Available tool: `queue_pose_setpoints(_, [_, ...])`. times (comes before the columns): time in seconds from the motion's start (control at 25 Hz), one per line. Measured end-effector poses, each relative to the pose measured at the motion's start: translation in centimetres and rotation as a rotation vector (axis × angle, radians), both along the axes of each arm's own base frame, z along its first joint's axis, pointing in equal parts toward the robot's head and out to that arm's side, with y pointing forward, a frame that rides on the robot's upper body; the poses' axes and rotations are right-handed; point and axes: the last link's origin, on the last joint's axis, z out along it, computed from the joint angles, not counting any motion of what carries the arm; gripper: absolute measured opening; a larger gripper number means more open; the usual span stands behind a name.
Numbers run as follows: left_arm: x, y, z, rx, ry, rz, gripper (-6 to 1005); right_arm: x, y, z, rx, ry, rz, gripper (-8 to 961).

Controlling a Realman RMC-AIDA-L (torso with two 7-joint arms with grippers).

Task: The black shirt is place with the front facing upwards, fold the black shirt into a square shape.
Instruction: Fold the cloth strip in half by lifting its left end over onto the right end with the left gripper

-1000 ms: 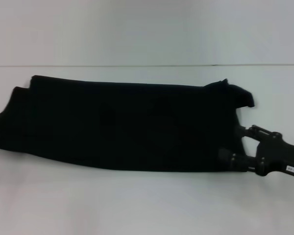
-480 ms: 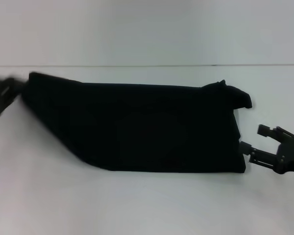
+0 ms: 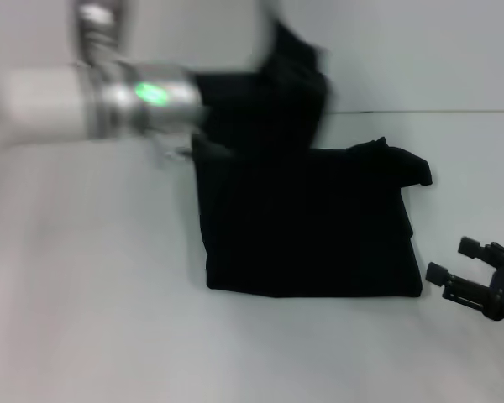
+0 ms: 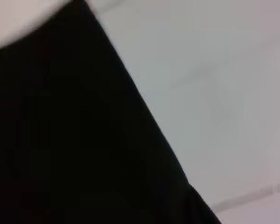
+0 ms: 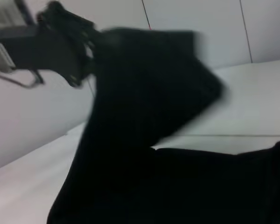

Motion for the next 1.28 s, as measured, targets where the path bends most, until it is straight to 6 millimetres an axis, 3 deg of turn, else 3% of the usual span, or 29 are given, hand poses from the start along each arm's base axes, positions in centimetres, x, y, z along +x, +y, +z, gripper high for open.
queue_pose_setpoints(0.12, [0.8, -1.3, -4.5, -0.025, 0.03, -0.021, 47, 0.1, -0.2, -0.1, -0.005, 0.0, -0.005, 930])
queue_pose_setpoints(0.2, [0.2, -2.6, -7.2, -0.05, 0.025, -0.001, 48, 0.2, -0.3, -0.2, -0.006, -0.003, -0.011, 930])
queue_pose_setpoints(0.32, [-1.1, -4.7, -9.4, -0.092, 0.006, 0.04, 49, 0.6, 0.1, -0.3, 0.008, -0.02, -0.038, 930])
queue_pose_setpoints(0.52, [-2.0, -5.1, -8.6, -0.09, -0.04, 0.053, 50, 0.1, 2.2, -0.7, 0.05, -0.027, -0.072, 931])
queue_pose_setpoints(0.96, [-1.8, -5.3, -8.6, -0.098, -0.045, 0.029, 54, -4.5, 10.4, -2.7, 0.084, -0.139, -0.086, 930])
queue_pose_setpoints(1.28, [-2.4, -5.8, -8.6, -0.107, -0.047, 0.033, 56, -6.5, 13.7, -2.8, 0.148, -0.152, -0.138, 930])
